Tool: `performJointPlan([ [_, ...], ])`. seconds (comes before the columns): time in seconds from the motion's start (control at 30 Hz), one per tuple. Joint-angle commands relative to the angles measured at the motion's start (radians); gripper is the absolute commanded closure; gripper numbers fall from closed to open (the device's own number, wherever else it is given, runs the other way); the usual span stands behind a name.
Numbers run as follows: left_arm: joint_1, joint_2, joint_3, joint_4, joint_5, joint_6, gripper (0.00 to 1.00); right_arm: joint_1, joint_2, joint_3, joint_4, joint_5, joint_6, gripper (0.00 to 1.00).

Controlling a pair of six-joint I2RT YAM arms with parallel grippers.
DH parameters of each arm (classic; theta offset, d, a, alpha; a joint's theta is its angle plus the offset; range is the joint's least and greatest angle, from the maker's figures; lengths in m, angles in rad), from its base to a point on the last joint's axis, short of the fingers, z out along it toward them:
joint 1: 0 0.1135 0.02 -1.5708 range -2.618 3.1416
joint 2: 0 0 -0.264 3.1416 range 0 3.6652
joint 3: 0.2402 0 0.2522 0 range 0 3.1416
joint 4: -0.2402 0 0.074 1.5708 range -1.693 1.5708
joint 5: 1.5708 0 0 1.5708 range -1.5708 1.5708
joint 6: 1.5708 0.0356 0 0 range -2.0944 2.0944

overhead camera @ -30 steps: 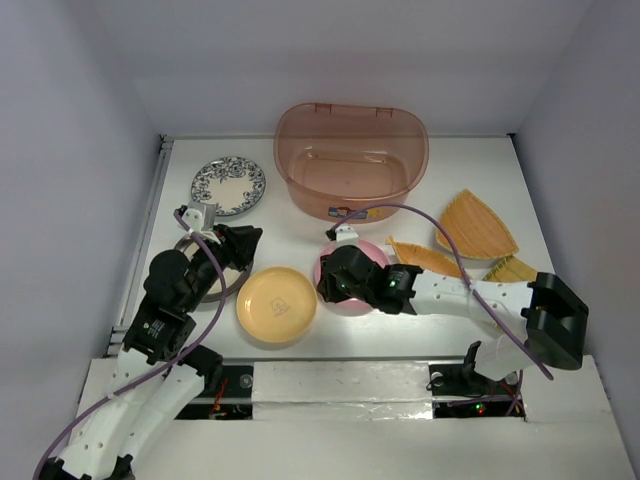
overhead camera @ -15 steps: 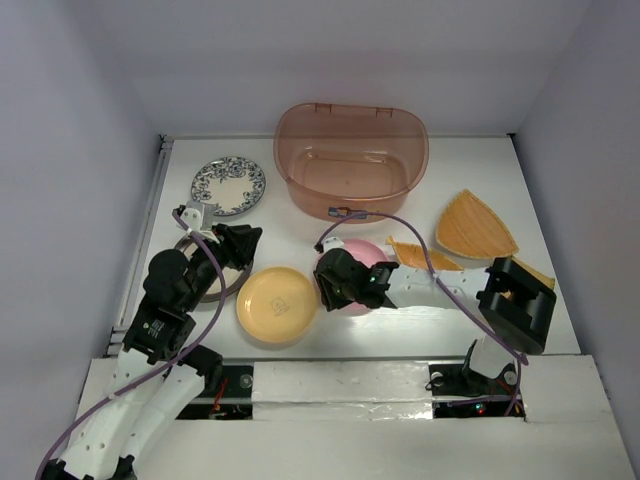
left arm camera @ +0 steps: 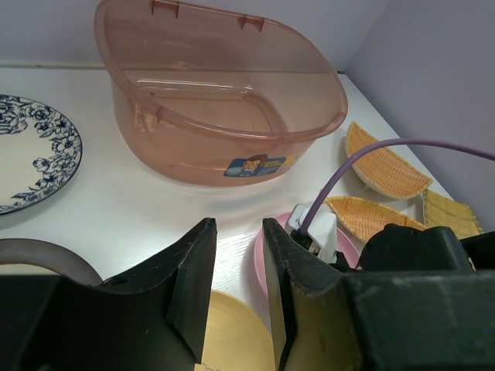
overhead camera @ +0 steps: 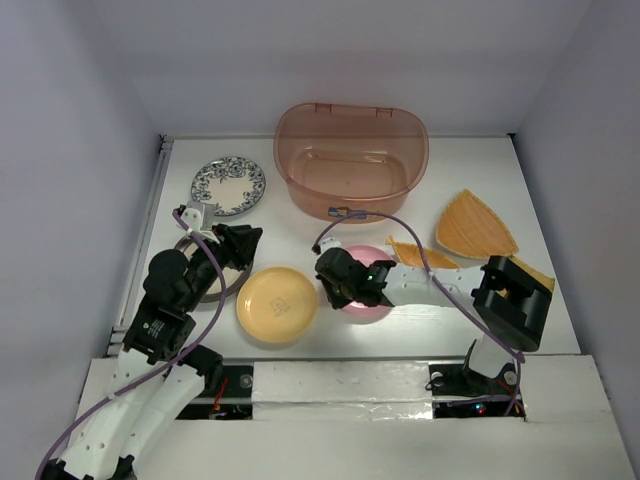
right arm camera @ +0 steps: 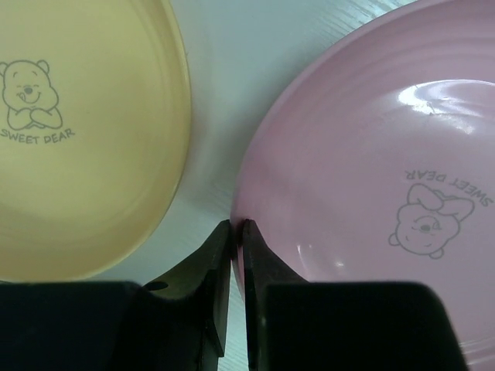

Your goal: Place the plates into the plastic bin on the countertop

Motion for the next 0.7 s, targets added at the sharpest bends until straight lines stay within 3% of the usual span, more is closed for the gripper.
performJointPlan([
  [0.0, 0.007, -0.014, 0.035, 0.036, 0.015, 0.004, 0.72, -0.003, -0.021, 0.06, -0.044, 0.028, -0.029, 1.0],
  [0.4, 0.016, -0.021, 0.039, 0.027, -0.029, 0.0, 0.73, -0.015, -0.41, 0.266, -0.15, 0.104, -0.064, 1.0],
  [0.53, 0.016, -0.024, 0.046, 0.01, -0.082, -0.006, 0.73, -0.093, -0.441, 0.381, -0.083, 0.061, -0.145, 1.0],
  [0.67, 0.016, -0.034, 0.044, 0.011, -0.082, -0.006, 0.73, -0.217, -0.345, 0.549, -0.061, 0.003, -0.242, 1.0],
])
